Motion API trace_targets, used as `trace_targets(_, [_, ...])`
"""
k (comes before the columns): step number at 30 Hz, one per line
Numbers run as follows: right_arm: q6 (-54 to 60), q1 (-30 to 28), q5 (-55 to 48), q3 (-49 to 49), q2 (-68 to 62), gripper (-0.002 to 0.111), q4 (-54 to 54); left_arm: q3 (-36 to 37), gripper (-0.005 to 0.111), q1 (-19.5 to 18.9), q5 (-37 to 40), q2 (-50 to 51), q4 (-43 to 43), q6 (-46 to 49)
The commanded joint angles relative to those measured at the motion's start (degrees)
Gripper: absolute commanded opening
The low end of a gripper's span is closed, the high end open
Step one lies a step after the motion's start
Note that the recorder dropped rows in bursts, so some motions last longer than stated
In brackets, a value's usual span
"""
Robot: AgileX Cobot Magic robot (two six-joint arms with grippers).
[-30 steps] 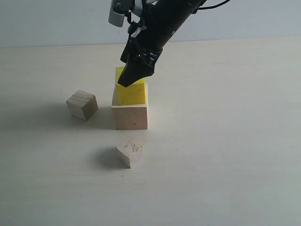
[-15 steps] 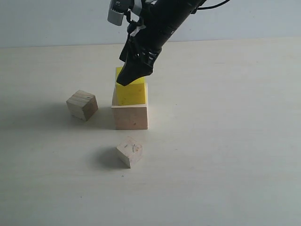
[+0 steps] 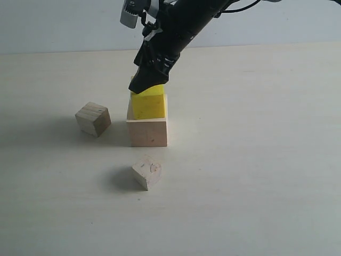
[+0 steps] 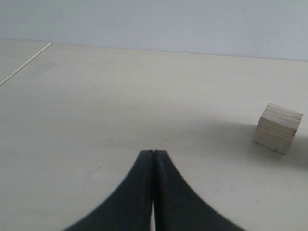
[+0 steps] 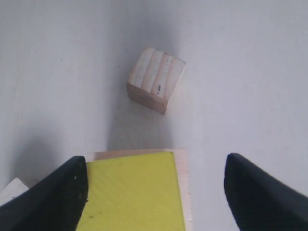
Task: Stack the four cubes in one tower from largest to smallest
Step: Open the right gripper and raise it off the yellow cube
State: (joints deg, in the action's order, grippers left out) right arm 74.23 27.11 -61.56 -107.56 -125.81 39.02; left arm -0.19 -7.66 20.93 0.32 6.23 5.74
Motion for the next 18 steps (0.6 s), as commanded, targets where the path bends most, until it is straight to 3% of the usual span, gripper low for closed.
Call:
trace_targets(1, [0.05, 0.15, 0.62, -0.24, -0.01, 0.075, 0.02, 0.19, 0.000, 0.38, -0.62, -0.32, -0.12, -0.02])
trace_targets(18, [-2.46, 0.15, 4.35, -0.24, 0.48, 0.075, 0.15, 0.19, 0.000, 0.38, -0.62, -0.32, -0.12, -0.02])
